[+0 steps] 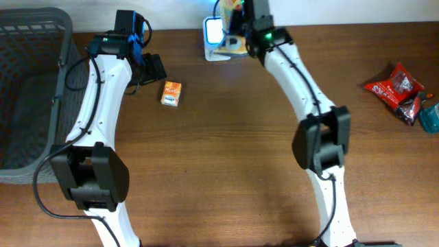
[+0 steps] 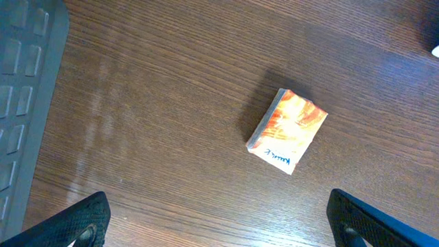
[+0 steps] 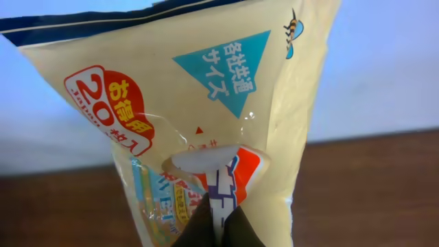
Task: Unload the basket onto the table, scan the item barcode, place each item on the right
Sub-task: 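Carry the white pouch rightward with the right gripper and drop it on the pile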
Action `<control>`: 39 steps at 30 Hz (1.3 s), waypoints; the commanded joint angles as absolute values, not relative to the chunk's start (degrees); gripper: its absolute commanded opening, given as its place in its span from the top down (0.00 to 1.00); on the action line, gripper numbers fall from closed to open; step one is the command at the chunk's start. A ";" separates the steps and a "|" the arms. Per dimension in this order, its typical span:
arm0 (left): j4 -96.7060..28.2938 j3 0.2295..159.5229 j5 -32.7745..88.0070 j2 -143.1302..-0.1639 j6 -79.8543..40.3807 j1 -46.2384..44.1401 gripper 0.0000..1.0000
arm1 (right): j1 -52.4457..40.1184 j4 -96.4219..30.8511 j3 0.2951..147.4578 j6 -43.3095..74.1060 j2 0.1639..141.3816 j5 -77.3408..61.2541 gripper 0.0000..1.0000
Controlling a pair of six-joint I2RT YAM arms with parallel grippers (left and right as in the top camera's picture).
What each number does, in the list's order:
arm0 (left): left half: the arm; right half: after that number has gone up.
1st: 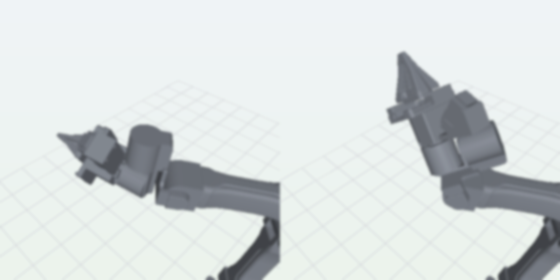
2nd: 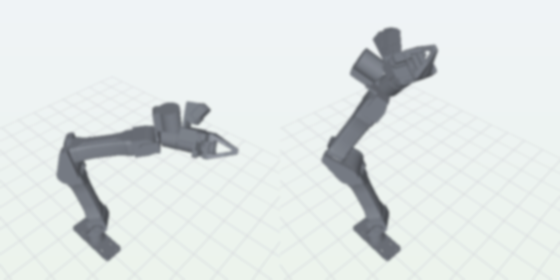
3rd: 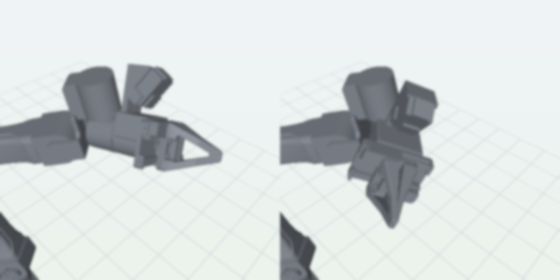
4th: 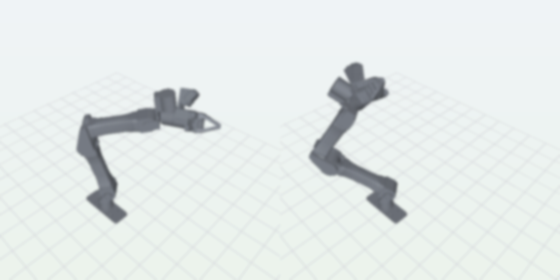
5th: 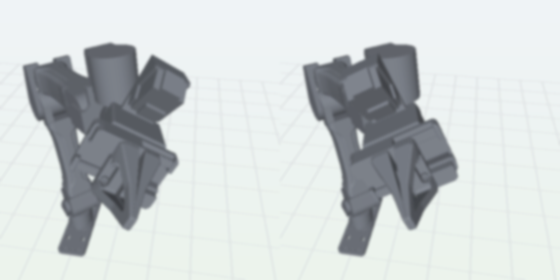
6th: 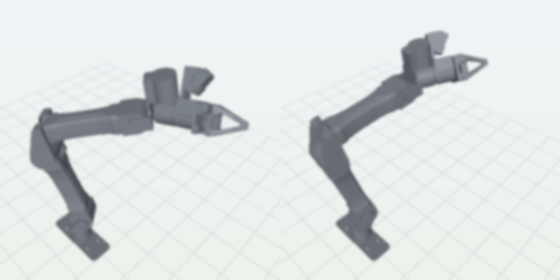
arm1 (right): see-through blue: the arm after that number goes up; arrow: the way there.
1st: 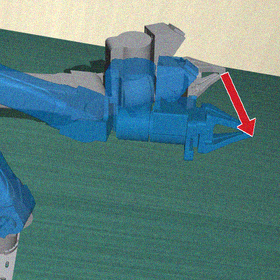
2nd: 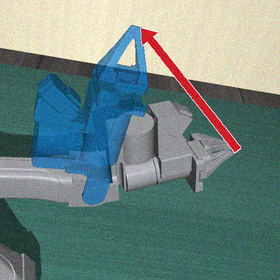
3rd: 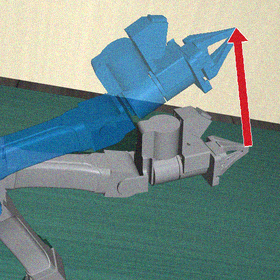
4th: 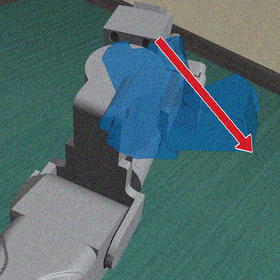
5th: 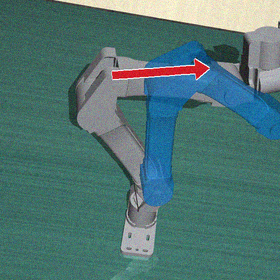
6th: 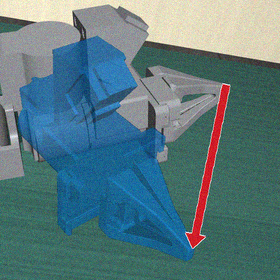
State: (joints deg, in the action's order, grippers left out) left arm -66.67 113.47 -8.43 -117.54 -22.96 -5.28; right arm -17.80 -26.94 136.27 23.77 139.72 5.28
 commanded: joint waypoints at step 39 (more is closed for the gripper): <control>-66.74 113.38 -8.84 -117.40 -22.65 -5.19 0.01 | 24.88 -64.99 136.38 22.94 136.46 12.71 0.68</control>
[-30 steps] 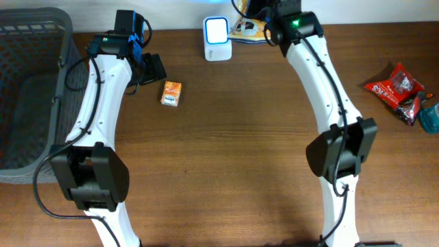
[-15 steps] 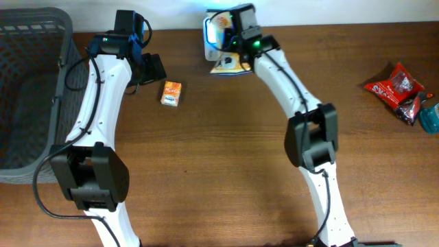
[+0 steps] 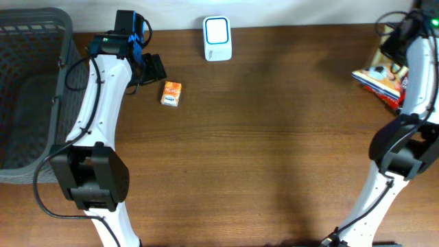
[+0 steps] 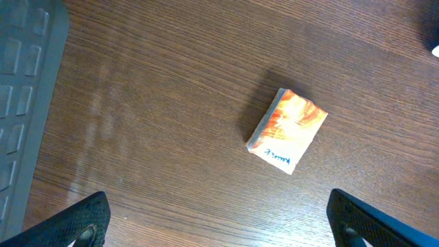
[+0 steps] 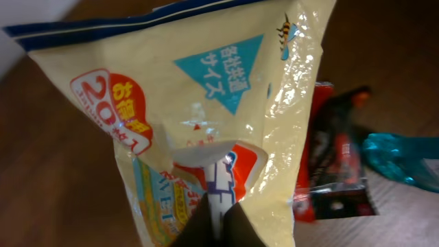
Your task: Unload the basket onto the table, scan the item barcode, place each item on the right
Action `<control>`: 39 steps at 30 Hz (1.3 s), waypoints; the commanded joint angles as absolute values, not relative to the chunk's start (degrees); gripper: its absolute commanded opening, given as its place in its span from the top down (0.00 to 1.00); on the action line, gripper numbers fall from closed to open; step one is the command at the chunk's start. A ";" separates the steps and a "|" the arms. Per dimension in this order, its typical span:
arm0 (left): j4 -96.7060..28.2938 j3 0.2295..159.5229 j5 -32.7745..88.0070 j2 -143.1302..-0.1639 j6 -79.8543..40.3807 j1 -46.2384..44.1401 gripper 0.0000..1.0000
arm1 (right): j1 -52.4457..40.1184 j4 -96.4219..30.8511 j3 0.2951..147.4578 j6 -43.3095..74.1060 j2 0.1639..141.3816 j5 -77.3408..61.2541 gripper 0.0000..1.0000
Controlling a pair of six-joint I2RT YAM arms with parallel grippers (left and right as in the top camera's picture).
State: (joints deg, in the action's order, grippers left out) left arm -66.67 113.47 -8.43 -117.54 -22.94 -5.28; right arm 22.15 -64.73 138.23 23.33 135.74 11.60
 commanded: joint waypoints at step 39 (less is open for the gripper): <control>-53.74 113.38 -10.68 -128.27 -14.66 -8.38 0.67 | 5.63 -78.72 137.80 8.34 121.67 -26.26 0.01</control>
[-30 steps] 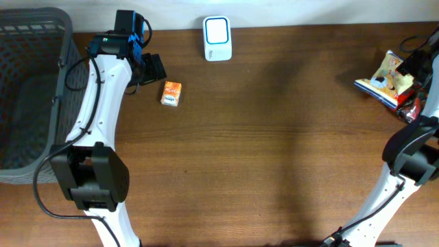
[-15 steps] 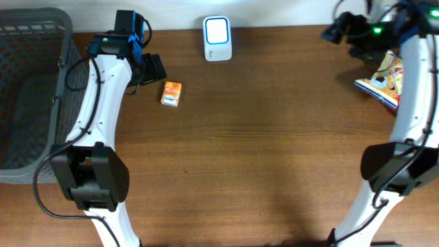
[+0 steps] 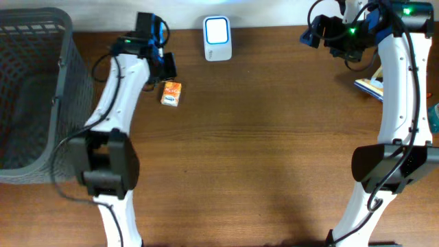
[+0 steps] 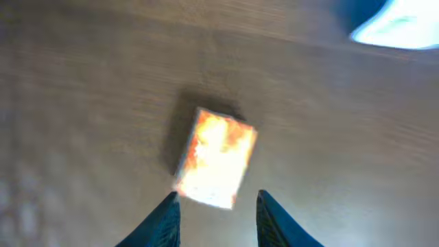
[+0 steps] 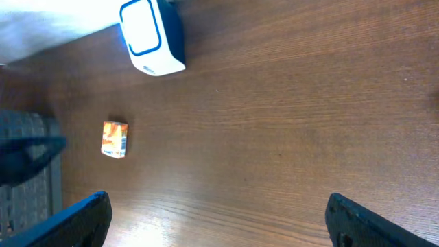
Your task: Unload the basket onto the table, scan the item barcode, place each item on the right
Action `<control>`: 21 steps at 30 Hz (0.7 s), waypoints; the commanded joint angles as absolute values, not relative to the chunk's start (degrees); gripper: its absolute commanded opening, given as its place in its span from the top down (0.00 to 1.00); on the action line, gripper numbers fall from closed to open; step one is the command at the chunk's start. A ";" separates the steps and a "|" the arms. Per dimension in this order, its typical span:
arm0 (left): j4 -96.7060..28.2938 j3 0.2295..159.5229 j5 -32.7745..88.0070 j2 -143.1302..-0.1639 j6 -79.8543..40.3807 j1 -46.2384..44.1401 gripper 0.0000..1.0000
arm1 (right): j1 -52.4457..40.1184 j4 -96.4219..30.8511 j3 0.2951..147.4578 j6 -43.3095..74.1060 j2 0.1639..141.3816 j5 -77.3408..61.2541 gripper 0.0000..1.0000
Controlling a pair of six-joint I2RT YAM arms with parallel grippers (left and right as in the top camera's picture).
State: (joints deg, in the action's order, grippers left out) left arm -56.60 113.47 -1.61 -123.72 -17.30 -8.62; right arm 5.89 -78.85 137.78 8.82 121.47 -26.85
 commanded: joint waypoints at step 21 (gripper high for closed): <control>-55.64 114.58 24.18 -138.61 -6.35 -19.88 1.00 | 5.63 -78.72 137.80 8.34 121.67 -26.26 0.01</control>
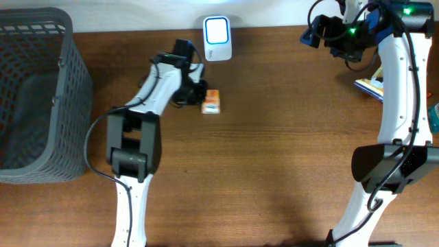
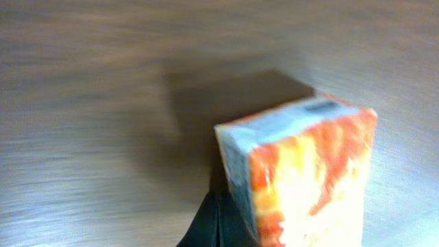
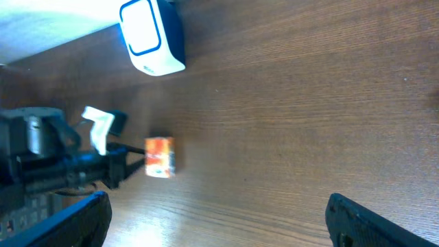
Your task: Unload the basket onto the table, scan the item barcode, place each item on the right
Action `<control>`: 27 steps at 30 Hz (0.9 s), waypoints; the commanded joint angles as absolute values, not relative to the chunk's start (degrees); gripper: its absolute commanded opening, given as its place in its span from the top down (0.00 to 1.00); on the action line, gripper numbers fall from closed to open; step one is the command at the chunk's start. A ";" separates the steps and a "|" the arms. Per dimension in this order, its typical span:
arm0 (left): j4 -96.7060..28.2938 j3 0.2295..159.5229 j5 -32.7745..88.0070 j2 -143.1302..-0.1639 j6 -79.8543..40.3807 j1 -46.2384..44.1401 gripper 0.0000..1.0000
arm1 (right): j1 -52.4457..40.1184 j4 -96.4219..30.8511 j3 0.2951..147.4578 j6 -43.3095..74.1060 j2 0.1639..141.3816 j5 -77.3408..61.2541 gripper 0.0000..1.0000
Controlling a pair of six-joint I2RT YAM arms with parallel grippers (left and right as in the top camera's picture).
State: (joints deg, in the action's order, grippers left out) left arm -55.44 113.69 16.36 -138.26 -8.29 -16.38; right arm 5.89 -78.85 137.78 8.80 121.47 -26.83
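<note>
The small orange box (image 1: 211, 101) lies on the table below the white and blue scanner (image 1: 217, 29). In the left wrist view the box (image 2: 302, 178) fills the right side, tilted, with a dark printed mark on its grey top edge. My left gripper (image 2: 218, 223) is shut, its fingers together against the box's left side. From above, my left gripper (image 1: 194, 92) sits just left of the box. My right gripper (image 3: 218, 209) hangs open and empty high at the back right, looking down on the scanner (image 3: 152, 38) and the box (image 3: 160, 156).
A grey basket (image 1: 34, 89) fills the left side. A yellow bag (image 1: 367, 86) lies at the right edge behind my right arm, with a teal packet (image 1: 433, 113) below it. Bare wooden table (image 1: 274, 137) spreads across the middle and front.
The orange box has moved to the right, from below-left of the scanner to just below it. My left gripper has moved right with it and has gone from narrowly open to shut. The right arm is unchanged.
My right gripper held a yellow bag at the scanner while my left hung open over the orange box. The bag was then at the right side by the red packets. Later the right gripper was open, the bag on the table. My left gripper lowered to the box, which now lies further right.
</note>
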 commanded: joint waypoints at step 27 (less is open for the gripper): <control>-86.54 148.16 -6.04 -139.61 -23.77 -8.67 0.01 | 3.09 -80.73 137.78 5.87 122.23 -33.34 0.01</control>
